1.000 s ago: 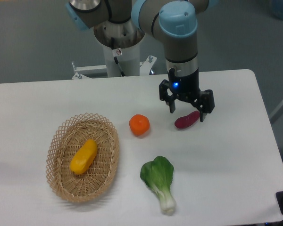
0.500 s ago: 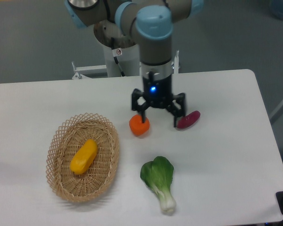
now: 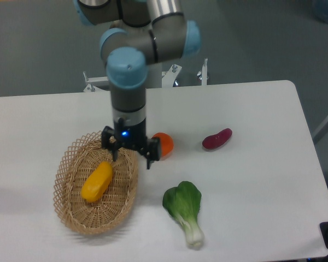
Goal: Pick up the mango from the basket
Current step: 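Move the open gripper over the wicker basket above the yellow mango, then lower the gripper onto the yellow mango and close the fingers on it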
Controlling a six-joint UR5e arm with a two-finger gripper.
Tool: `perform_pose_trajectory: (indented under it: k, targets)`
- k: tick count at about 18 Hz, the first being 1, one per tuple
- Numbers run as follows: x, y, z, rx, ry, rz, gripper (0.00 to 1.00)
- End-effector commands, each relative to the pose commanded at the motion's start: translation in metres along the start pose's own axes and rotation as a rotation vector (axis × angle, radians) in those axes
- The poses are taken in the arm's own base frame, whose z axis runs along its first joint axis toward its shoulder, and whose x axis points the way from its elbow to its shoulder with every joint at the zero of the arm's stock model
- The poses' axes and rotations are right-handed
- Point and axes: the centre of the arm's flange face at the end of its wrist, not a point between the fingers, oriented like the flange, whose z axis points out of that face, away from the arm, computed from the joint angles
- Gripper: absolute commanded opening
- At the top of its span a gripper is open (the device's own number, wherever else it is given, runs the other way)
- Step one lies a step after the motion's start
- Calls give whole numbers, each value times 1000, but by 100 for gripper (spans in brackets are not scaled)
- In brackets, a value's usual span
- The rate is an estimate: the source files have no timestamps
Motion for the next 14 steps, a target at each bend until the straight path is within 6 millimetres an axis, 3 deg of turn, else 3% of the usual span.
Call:
perform_pose_trajectory:
  k: [2, 6, 14]
  targets:
    - [13, -5, 12, -14, 15, 23, 100]
    - [17, -8, 22, -12, 17, 3, 100]
    - [55, -18, 61, -35, 42, 54, 100]
